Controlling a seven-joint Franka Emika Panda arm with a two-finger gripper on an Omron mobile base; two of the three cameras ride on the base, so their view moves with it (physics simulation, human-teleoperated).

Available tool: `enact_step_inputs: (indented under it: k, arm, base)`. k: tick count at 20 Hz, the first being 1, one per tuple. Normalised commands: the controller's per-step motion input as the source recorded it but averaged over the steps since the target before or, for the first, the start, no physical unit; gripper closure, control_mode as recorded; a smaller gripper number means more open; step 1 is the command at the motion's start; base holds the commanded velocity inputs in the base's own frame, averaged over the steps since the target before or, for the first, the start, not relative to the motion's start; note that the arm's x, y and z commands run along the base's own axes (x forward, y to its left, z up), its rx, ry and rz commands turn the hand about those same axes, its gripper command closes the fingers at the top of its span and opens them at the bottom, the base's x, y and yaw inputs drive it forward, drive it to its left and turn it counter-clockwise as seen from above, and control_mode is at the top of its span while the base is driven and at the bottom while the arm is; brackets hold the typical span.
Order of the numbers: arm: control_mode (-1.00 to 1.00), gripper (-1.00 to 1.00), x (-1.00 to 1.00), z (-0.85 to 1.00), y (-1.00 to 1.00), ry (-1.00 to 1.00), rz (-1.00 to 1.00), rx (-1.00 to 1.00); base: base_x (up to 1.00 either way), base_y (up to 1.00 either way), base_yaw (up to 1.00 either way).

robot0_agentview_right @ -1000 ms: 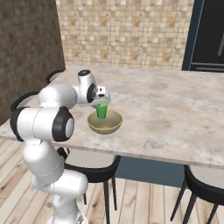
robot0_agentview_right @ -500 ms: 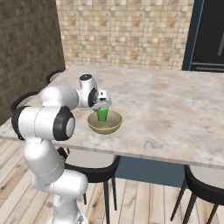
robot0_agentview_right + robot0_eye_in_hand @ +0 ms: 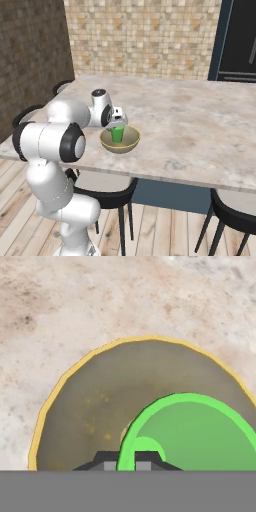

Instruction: Place the cup inside the bowl on the dining table and move the bowl to any counter.

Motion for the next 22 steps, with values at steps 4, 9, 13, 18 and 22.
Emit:
enact_step_inputs:
  k: [4,9,13,18,22]
  arm:
    - [-1.0,1.0,-0.08,-0.09,-0.06,0.0,0.02,0.0]
    - [-1.0,1.0,-0.01,-0.1,-0.04,0.0,0.03,0.0]
    - [-1.0,1.0,0.0,-0.1,0.0,0.0,0.04,0.0]
    - [-1.0,1.0,0.0,-0.12,0.0,0.0,0.04,0.0]
    - [-1.0,1.0,0.0,-0.08,0.0,0.0,0.04,0.0]
  base:
    - [0.0,0.0,0.0]
    - [0.0,0.0,0.0]
    - [0.0,0.0,0.0]
    - [0.0,0.0,0.0]
    - [0.0,0.0,0.0]
